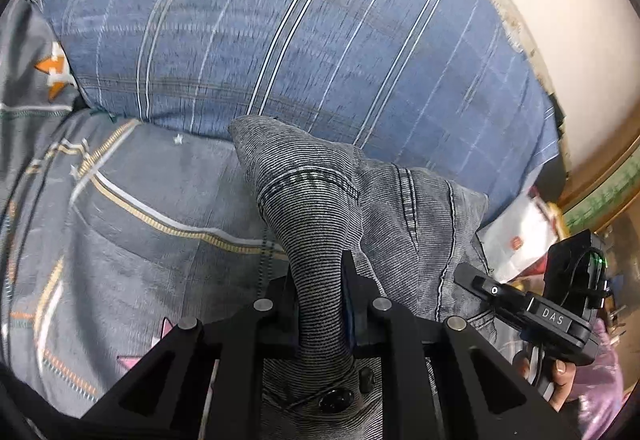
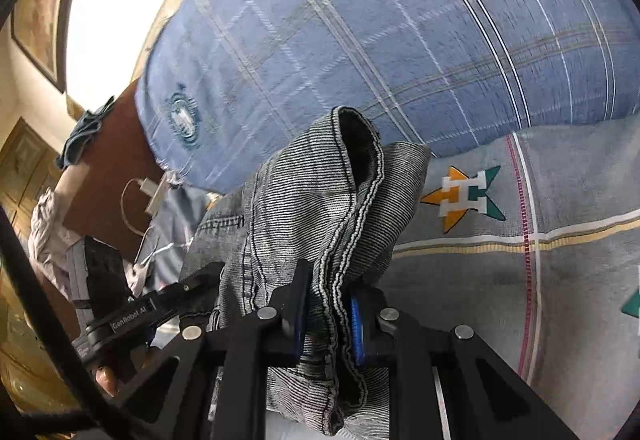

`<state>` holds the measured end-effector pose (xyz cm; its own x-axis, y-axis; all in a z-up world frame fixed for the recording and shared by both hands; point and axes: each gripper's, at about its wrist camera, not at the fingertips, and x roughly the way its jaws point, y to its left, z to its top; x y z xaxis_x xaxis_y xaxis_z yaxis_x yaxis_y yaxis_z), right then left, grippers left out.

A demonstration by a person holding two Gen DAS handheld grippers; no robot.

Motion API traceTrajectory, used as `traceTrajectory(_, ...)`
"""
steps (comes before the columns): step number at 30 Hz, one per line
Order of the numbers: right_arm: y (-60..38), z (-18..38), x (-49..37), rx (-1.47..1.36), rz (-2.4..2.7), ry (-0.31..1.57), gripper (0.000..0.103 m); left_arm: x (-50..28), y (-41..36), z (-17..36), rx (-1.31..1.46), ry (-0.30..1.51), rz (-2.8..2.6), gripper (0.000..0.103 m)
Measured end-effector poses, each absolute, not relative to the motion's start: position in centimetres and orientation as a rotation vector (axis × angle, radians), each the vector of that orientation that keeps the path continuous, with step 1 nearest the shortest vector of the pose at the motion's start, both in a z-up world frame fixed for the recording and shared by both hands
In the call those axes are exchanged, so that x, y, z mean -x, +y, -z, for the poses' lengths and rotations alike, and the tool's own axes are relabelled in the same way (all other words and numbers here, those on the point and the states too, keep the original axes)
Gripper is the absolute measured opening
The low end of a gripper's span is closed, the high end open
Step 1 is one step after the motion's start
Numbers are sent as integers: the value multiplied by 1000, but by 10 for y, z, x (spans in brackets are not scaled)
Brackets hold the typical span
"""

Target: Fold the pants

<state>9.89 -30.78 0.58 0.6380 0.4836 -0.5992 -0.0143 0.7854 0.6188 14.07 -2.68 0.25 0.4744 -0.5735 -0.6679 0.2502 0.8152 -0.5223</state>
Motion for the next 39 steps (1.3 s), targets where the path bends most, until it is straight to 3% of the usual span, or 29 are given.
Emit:
traceTrajectory(4, -313, 32, -114, -653, -264, 929, 17, -154, -38, 31, 399, 1046, 462, 16)
traceTrajectory(16, -323, 48, -122, -657, -220, 958, 17, -171, -47, 37, 361, 1047, 445, 17)
traceTrajectory(23, -322, 51, -124, -644, -206, 966, 17, -176, -44, 41, 347, 1057, 397, 29)
traceTrajectory(34, -324, 53, -121, -649, -197, 976, 18, -172, -40, 40, 309, 1050, 374, 29)
traceTrajectory(37, -323, 57, -125, -634, -166, 994, 26, -175, -41, 46, 303, 1059, 359, 32)
traceTrajectory(39, -325, 53, -122, -645, -157, 1008, 39, -174, -38, 42, 310, 1065, 366, 34)
